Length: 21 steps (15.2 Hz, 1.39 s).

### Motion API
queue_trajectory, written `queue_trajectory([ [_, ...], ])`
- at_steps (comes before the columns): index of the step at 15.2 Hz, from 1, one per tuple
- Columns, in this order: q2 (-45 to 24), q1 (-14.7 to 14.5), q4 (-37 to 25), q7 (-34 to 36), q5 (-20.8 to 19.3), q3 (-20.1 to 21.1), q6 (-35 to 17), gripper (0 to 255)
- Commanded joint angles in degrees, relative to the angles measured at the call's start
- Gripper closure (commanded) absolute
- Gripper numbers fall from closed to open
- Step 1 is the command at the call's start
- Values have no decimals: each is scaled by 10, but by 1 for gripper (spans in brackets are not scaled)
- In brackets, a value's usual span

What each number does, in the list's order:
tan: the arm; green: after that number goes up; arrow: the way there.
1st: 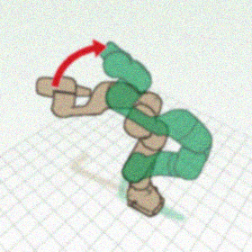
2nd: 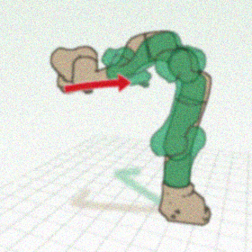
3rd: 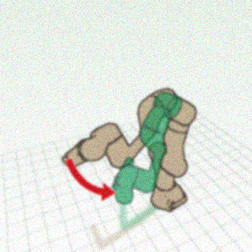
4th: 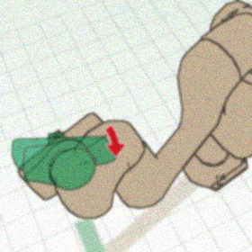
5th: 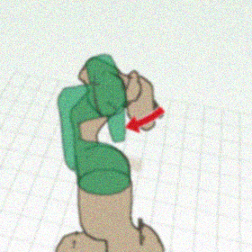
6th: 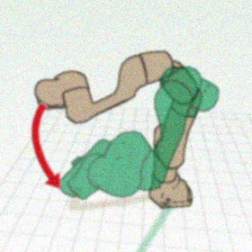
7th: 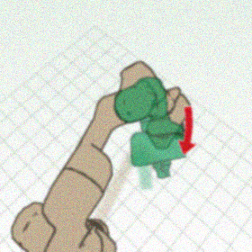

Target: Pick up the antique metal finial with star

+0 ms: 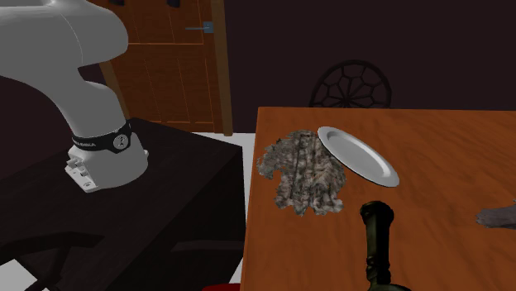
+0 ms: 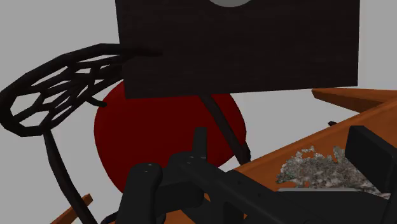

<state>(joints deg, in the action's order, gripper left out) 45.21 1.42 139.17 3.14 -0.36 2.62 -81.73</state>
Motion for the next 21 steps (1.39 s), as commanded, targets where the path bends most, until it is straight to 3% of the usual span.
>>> queue_trajectory([
  [1, 0, 0, 0, 0, 0, 0, 0, 0],
  [10, -186, 34, -41, 165, 25, 63, -141, 0],
  [21, -438, 70, -177, 360, -11, 91, -247, 0],
])
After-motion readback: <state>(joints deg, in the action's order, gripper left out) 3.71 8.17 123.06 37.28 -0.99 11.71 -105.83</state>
